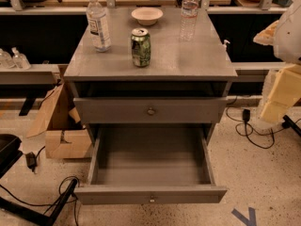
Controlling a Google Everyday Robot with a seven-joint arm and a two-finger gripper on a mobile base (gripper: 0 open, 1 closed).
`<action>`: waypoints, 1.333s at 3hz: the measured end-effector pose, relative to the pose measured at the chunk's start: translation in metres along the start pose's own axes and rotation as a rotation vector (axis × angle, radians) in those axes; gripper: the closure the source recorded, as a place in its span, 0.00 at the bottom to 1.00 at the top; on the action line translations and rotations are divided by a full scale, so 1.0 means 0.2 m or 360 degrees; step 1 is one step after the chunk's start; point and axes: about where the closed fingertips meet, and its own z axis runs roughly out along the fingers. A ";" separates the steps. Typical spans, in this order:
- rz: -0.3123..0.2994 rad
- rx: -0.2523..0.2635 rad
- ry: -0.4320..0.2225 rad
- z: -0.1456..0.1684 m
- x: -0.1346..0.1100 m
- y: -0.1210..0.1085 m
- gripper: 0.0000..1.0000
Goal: Close middle drawer
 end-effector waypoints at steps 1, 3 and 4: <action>0.0008 0.0011 -0.0019 0.05 0.01 -0.02 0.00; 0.0002 0.0083 -0.0140 0.40 0.19 -0.03 0.00; -0.0009 0.0150 -0.0245 0.70 0.33 -0.01 0.00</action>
Offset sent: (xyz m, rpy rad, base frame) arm 0.0380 -0.0337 -0.0918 0.1023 -0.1126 0.0016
